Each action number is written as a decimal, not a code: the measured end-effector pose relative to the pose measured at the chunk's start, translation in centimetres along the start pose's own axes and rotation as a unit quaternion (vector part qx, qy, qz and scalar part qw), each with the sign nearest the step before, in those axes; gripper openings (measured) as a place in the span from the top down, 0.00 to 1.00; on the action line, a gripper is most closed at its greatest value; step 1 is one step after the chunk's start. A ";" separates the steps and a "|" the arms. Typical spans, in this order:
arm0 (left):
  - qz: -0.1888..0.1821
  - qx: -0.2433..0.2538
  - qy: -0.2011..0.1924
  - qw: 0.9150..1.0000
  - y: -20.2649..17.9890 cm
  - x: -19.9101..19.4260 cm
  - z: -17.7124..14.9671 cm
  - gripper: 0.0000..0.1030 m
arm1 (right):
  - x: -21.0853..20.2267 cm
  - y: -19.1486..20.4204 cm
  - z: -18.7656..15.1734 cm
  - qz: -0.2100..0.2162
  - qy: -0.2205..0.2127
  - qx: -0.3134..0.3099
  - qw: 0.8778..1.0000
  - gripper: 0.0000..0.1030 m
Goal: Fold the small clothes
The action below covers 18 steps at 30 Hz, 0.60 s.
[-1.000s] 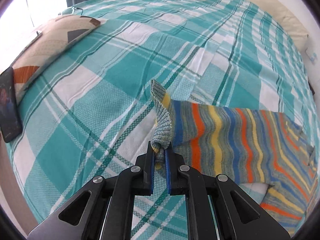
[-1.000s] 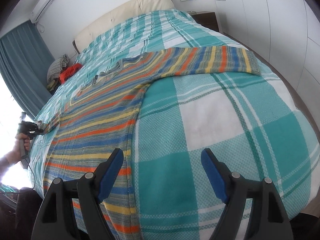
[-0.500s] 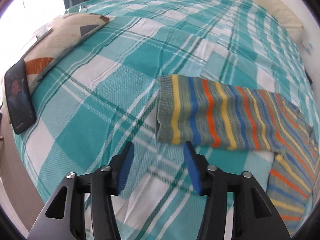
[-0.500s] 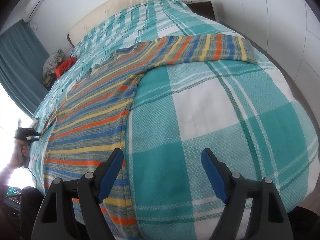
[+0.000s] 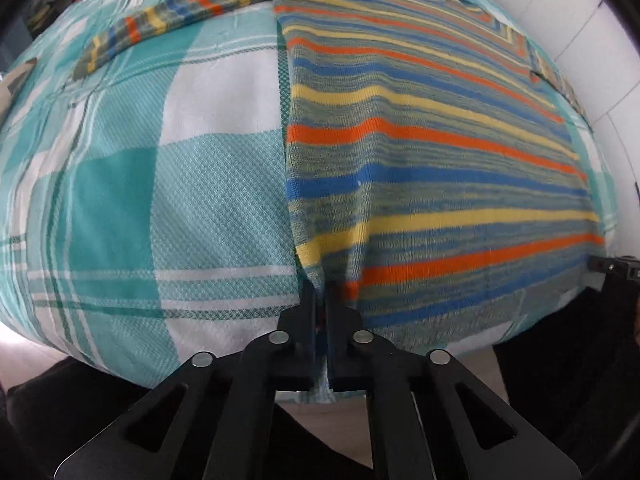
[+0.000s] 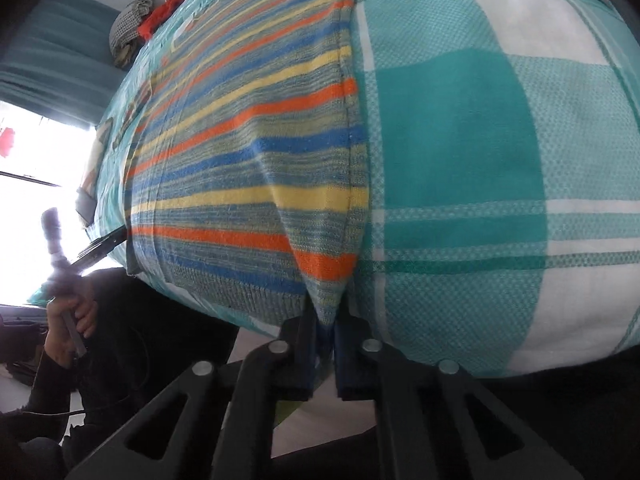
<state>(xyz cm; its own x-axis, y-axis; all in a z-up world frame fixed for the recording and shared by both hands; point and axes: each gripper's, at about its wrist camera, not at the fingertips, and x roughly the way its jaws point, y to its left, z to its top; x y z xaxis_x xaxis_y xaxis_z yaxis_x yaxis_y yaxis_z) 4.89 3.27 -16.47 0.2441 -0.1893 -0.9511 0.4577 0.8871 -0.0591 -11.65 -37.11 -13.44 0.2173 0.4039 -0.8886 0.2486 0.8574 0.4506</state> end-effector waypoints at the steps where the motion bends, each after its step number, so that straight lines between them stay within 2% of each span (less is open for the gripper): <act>1: 0.013 0.014 -0.005 1.000 -0.3 -0.4 -0.2 0.98 | -0.3 0.0 -0.2 -0.006 0.003 0.003 1.000 0.96; 3: 0.016 0.000 -0.003 1.000 0.5 -0.9 -0.6 0.99 | -1.5 0.1 -0.7 -0.036 0.005 0.000 0.999 0.97; 6: 0.003 -0.024 0.006 1.000 1.5 -0.1 -0.9 0.99 | -3.0 0.3 -1.0 -0.062 -0.005 -0.003 0.998 0.97; 10: 0.021 -0.008 0.004 1.000 0.7 0.9 -0.8 0.99 | -0.2 0.1 0.1 -0.097 0.020 0.001 0.995 0.97; 15: 0.010 -0.023 -0.005 1.000 0.8 0.5 -1.4 0.99 | 0.8 -0.9 0.4 -0.088 0.012 0.027 0.996 0.97; 18: 0.011 -0.025 -0.017 0.999 0.7 -0.2 -2.2 0.95 | 0.4 -0.9 0.1 -0.091 0.006 0.027 0.995 0.96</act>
<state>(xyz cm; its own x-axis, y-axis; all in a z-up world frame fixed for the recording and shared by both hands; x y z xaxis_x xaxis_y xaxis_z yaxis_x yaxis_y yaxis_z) 3.25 4.86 -17.00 0.2827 -0.1824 -0.9417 0.4086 0.9111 -0.0538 -11.68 -37.76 -14.18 0.1534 0.2471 -0.9568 0.3342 0.8982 0.2856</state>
